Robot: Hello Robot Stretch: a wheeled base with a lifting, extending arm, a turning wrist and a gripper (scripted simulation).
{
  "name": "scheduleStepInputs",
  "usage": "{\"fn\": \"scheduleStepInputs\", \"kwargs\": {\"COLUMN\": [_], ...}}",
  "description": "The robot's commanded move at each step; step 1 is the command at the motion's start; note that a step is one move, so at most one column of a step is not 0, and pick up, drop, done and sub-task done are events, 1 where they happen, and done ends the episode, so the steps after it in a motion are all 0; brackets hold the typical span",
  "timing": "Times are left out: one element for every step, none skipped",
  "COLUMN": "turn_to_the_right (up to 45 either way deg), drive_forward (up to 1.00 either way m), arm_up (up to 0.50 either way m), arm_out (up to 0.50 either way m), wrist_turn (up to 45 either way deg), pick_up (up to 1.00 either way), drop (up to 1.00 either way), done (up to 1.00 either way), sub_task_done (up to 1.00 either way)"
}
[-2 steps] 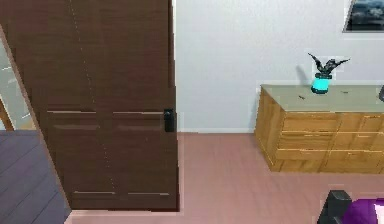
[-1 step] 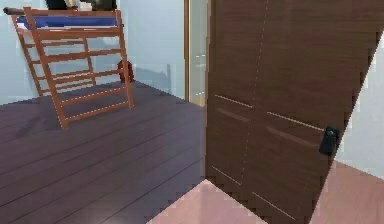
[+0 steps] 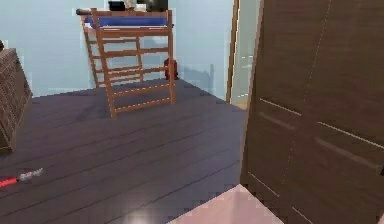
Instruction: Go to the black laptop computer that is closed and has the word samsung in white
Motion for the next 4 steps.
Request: {"fn": "scheduleStepInputs", "kwargs": {"turn_to_the_right": [0.0, -6.0, 0.0, 30.0], "drive_forward": [1.0, 0.0, 0.4, 0.0], "arm_up": [0.0, 0.0, 0.0, 0.0], "arm_out": [0.0, 0.0, 0.0, 0.0], "wrist_turn": [0.0, 0.0, 0.0, 0.0], "pick_up": [0.0, 0.0, 0.0, 0.0], "drop": [0.0, 0.0, 0.0, 0.0], "done": [0.0, 0.0, 0.0, 0.0], "sub_task_done": [0.0, 0.0, 0.0, 0.0]}}
